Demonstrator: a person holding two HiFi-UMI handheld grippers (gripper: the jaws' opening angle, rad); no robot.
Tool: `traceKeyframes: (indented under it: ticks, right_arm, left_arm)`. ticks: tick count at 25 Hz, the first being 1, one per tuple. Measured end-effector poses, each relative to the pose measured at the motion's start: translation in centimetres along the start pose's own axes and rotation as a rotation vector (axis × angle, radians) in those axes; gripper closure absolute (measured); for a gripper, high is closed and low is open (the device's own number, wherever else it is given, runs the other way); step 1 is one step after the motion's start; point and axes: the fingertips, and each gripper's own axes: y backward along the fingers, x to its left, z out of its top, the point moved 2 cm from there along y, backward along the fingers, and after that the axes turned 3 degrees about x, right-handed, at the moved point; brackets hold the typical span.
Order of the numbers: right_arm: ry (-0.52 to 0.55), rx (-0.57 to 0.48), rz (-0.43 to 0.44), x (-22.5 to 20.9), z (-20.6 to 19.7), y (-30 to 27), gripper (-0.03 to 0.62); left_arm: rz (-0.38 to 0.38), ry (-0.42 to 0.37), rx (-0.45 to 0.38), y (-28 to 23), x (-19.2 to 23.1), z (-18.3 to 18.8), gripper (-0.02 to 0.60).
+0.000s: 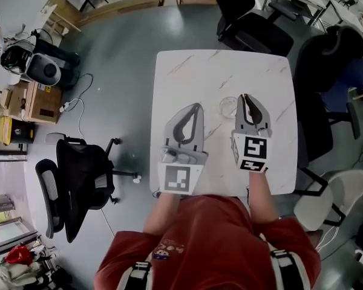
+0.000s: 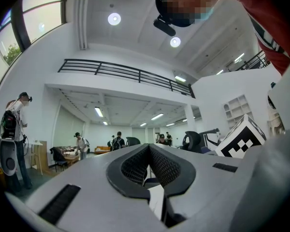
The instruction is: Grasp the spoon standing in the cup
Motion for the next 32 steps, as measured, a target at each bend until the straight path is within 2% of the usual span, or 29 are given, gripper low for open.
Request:
traceKeyframes:
  ticks: [12, 19, 27, 32]
  right_arm:
    - [0.025, -0.106, 0.001, 0.3, 2.1, 4.7, 0.56]
    - [0.043, -0.198, -0.034, -0.1, 3.3, 7.5, 0.56]
    - [0.053, -0.391, -0.067, -0.6, 4.7, 10.9, 0.56]
    - [0.045, -0.431, -0.074, -0.7, 4.7, 11.8, 0.56]
  left_arm:
    - [0.035, -0.031, -0.066, 2.9, -1.2, 2.0, 0.572]
    - [0.04, -0.035, -0.097, 3.4, -1.7, 2.7, 0.572]
    - [0.031, -0.048, -0.119, 4.0, -3.0, 2.5, 0.572]
    - [0.038, -0.057, -0.123, 4.2, -3.4, 2.3, 0.572]
